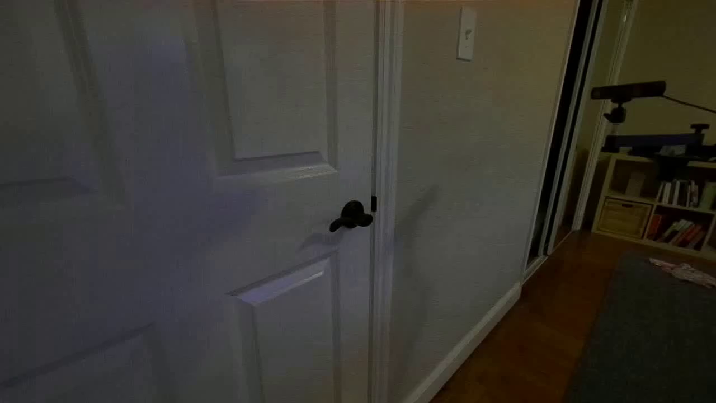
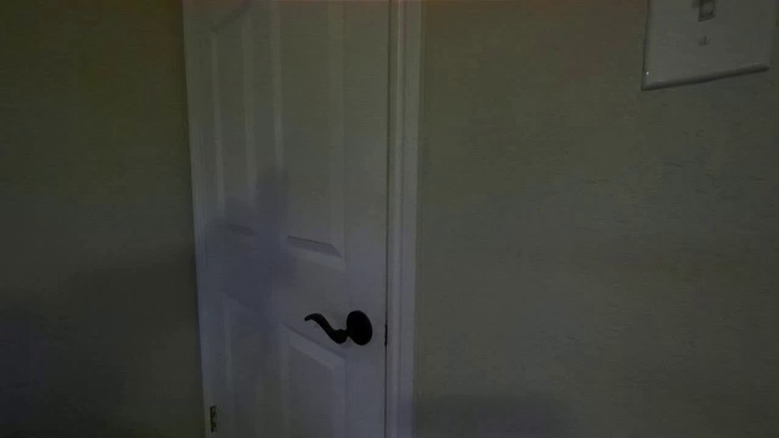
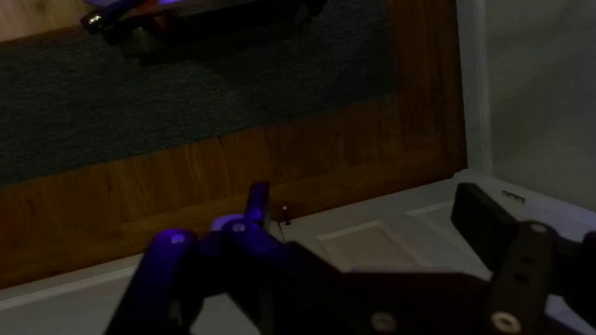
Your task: Open the door
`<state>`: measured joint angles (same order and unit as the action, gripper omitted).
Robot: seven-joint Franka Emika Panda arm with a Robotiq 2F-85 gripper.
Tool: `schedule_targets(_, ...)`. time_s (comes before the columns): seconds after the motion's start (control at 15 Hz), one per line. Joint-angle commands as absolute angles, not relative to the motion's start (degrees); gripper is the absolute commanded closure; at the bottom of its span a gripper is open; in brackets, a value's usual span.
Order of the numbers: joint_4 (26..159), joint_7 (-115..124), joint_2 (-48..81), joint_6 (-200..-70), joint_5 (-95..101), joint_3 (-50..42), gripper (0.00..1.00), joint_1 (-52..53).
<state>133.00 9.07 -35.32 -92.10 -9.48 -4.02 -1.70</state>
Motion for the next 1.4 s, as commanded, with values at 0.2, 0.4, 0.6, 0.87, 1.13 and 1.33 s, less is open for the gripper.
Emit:
schedule_targets(0.2, 133.49, 8.67, -35.1, -92.53, -9.98, -2.94, 0.0, -2.95)
schedule_targets(0.4, 134.91, 9.66, -34.24, -94.25, -9.45, -1.62, 0.0, -2.9)
schedule_targets(0.6, 137.3, 12.04, -32.38, -99.57, -9.43, 0.7, 0.0, -2.76)
schedule_targets(0.87, 140.04, 23.48, -28.03, -111.97, -8.75, 5.36, 0.0, -3.42)
schedule_targets(1.13, 139.77, 34.76, -21.88, -123.18, -7.11, 8.57, 0.0, -4.07)
schedule_targets(1.33, 138.0, 40.21, -17.68, -127.53, -6.47, 8.93, 0.0, -3.35)
